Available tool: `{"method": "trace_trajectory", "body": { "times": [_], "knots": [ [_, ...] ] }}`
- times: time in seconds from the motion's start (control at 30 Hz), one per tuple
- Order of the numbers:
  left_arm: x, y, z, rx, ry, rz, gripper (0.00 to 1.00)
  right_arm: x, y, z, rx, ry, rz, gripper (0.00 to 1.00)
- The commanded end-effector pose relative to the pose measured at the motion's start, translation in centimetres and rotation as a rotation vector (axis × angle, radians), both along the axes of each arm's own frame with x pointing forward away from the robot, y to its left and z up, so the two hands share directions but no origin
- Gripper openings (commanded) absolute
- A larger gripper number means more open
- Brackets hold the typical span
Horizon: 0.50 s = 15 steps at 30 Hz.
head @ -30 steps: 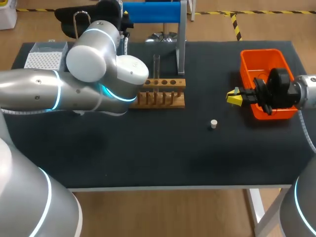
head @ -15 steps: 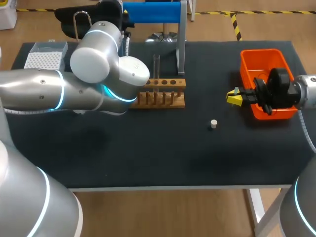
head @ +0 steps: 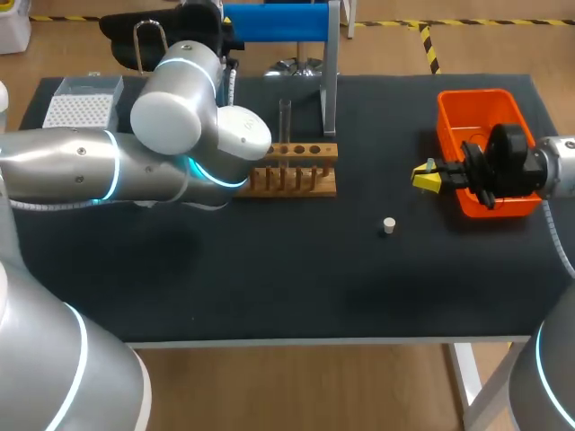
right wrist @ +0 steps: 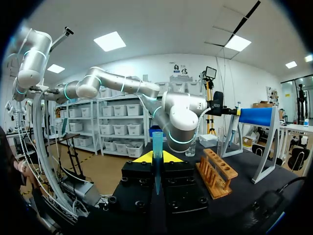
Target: Invert the test tube, pick up the pipette, mount the tip to pipette, aspirate from beaker and dispense into the tube, eject the tip, return the pipette, and cap with the stopper.
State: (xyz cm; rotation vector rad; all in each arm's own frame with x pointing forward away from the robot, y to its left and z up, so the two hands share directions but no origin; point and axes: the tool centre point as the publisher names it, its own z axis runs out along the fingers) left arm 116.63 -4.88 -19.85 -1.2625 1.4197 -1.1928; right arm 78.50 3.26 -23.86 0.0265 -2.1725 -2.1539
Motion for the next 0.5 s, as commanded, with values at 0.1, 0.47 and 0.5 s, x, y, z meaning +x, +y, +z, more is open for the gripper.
{"method": "trace_trajectory", "body": {
  "times": [0.1,0.47,0.5],
  "knots": [
    [0.51,-0.33,-0.32,-0.003,-0.008,0.004,0.39,-0.1,0.0,0.08,-0.003,-0.001,-0.002,0.0],
    [0.61,-0.39,-0.27,-0.002,-0.009,0.002,0.38,-0.1,0.0,0.08,-0.003,-0.001,-0.002,0.0],
    [0.62,-0.4,-0.27,-0.001,-0.008,0.002,0.38,-0.1,0.0,0.08,-0.003,-0.001,-0.002,0.0]
  ]
}}
